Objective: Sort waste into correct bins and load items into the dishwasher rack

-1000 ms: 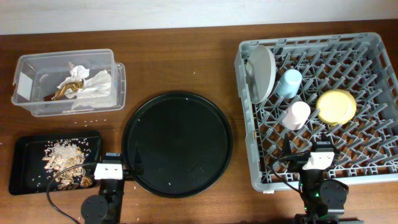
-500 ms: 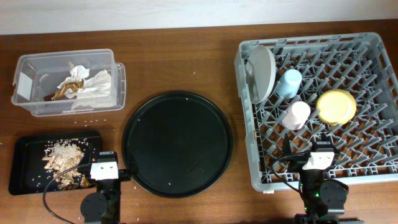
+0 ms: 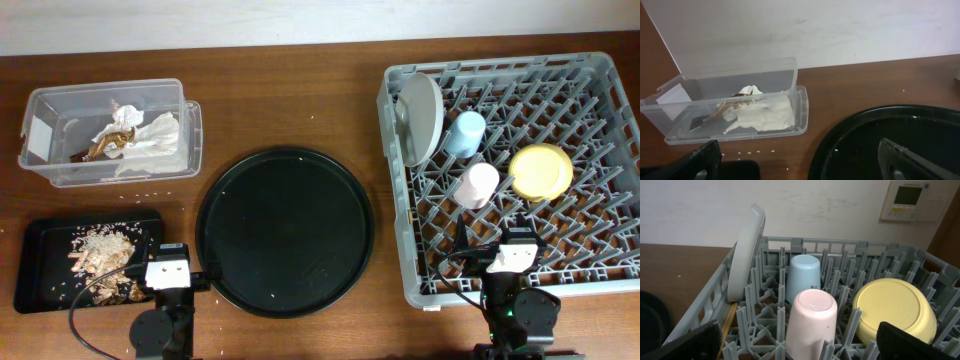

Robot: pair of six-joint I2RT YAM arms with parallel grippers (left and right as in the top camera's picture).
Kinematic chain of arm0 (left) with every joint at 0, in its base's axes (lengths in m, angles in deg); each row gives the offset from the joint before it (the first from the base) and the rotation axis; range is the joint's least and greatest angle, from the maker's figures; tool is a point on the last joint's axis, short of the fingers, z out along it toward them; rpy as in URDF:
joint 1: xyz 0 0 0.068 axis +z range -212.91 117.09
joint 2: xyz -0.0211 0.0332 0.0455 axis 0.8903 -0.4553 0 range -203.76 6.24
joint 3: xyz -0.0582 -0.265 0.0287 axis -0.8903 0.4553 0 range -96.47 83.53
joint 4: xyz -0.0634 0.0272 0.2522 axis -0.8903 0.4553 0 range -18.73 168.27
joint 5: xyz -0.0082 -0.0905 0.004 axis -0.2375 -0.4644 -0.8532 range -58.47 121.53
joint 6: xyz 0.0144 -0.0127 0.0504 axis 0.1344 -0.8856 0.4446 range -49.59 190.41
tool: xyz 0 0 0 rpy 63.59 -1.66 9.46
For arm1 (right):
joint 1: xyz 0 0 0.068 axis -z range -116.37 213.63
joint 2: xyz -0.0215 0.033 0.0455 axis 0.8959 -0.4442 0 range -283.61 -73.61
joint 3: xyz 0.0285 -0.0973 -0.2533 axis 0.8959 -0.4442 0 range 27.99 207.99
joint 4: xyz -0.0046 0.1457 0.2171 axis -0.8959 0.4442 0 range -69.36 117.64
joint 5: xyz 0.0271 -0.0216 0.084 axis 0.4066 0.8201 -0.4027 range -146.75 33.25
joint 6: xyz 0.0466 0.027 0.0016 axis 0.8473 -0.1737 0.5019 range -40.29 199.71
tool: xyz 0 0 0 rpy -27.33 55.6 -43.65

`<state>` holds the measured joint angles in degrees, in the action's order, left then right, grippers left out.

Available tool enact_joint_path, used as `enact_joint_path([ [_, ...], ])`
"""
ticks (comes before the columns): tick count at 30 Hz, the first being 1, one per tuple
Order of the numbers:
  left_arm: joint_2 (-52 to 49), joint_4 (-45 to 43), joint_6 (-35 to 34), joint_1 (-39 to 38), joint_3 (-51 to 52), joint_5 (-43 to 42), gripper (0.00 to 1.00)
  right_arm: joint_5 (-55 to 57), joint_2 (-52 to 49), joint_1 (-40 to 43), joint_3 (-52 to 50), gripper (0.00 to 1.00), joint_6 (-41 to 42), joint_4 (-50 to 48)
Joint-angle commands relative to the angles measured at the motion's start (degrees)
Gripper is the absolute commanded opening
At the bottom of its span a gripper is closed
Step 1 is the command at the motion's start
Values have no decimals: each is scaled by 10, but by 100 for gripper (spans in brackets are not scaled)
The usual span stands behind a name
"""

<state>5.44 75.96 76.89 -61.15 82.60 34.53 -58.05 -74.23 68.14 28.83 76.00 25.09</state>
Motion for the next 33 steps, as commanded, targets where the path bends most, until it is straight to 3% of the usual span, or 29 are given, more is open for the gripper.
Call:
enact_joint_path([
  [1, 5, 0, 7, 3, 4, -7, 99, 5, 4, 4, -5, 99, -4, 0],
  [33, 5, 0, 7, 3, 4, -7, 99, 5, 3, -41, -5, 99, -4, 0],
])
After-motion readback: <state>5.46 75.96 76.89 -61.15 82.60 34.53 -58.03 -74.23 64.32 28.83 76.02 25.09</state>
